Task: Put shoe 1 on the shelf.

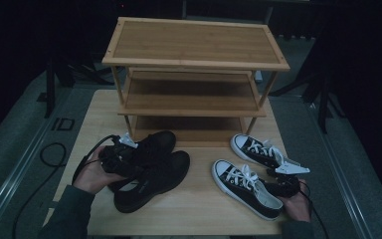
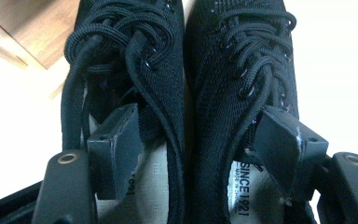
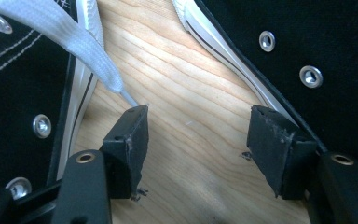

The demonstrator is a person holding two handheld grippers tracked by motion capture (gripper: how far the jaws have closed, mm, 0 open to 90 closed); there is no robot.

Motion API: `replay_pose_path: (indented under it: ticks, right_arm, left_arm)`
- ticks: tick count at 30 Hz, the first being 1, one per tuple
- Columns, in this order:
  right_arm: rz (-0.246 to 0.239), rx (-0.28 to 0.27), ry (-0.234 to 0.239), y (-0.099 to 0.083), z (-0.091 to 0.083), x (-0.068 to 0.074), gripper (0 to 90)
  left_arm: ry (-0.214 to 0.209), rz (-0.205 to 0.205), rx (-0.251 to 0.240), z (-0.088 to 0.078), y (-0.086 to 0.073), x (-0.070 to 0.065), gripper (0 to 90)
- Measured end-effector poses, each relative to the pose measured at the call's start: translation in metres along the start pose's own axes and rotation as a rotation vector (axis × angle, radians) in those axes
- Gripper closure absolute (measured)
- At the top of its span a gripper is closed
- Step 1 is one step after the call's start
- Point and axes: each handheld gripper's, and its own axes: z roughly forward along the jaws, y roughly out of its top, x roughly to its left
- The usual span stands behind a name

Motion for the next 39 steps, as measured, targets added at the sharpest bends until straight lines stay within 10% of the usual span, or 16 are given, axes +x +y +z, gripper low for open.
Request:
replay_pose_path:
  ticks: [39]
  right_arm:
    - [0.000,0.000,0.000,0.000,0.000,0.000,38.2]
  left_arm:
    - [0.020,0.032,0.197,0.024,0.008,-0.001,58.8]
